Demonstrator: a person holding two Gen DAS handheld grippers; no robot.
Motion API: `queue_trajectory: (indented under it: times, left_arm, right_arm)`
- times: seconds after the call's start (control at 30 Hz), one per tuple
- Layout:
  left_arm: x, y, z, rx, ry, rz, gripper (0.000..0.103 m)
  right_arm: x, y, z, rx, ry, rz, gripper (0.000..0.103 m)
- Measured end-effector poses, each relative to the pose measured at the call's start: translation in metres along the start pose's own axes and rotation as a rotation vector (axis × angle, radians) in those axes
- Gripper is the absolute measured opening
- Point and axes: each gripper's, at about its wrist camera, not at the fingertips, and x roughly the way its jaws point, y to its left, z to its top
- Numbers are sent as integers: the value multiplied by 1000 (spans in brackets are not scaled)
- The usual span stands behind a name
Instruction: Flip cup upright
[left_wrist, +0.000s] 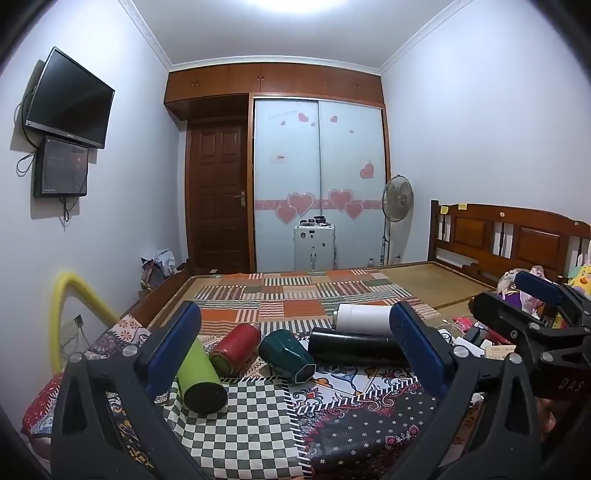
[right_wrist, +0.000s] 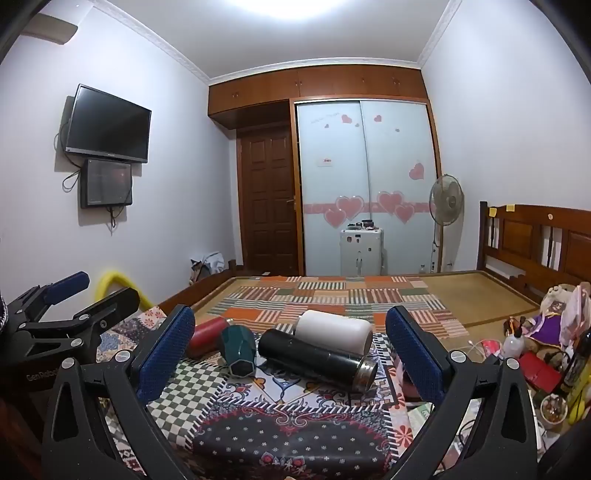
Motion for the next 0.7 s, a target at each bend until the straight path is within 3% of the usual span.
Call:
queue_trajectory:
  times: [0.7]
  left_arm:
    - [-4,1,1,-2,-8,0,103]
  right_arm:
    - [-5,1,5,-5,-4,-2,103]
